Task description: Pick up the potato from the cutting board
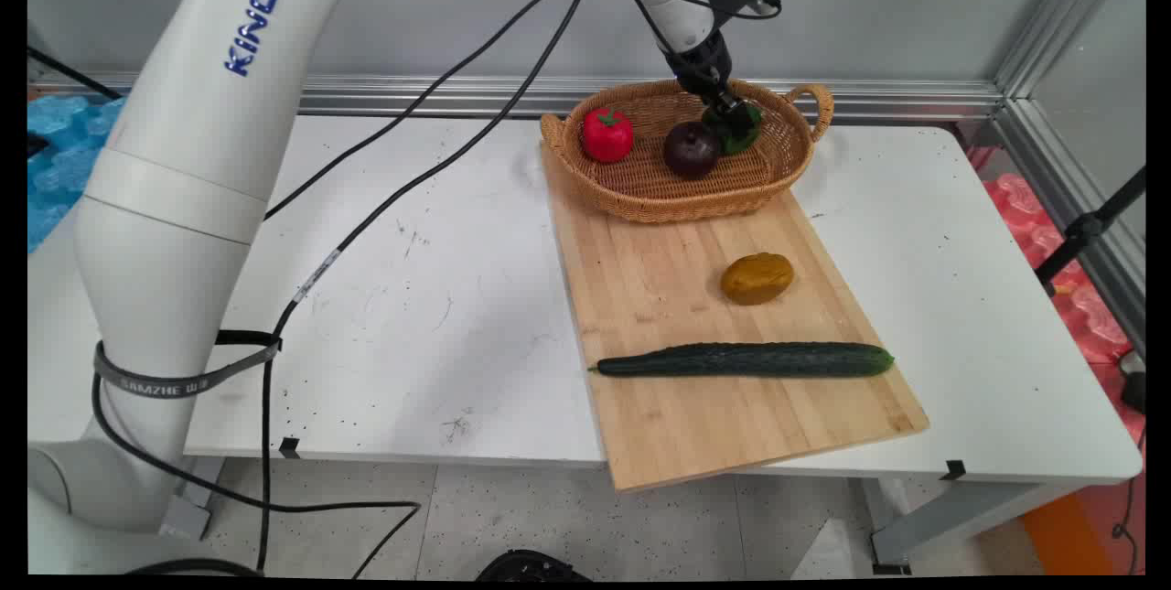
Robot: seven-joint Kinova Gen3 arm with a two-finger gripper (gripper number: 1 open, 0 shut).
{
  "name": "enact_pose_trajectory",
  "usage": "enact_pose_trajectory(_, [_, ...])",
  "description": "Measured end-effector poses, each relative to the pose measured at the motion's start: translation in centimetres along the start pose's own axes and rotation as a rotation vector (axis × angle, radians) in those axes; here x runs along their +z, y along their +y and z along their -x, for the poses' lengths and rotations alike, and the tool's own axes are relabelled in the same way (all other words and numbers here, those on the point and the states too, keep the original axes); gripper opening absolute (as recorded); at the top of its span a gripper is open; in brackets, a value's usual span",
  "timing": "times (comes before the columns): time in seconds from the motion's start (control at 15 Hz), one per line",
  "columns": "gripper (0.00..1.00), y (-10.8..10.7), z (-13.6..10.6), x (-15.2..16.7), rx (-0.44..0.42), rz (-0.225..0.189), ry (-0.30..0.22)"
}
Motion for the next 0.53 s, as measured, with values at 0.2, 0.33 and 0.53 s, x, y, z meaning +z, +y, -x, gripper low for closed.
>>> enact_pose_trajectory(0.2, [1.00,0.3,0.0,-1.7,0.014,0.001,0.025])
enact_pose_trajectory(0.33, [1.00,0.6,0.2,-3.7,0.023,0.004,0.046])
enact_pose_trajectory(0.53, [1.00,1.5,1.0,-7.1,0.041,0.012,0.069])
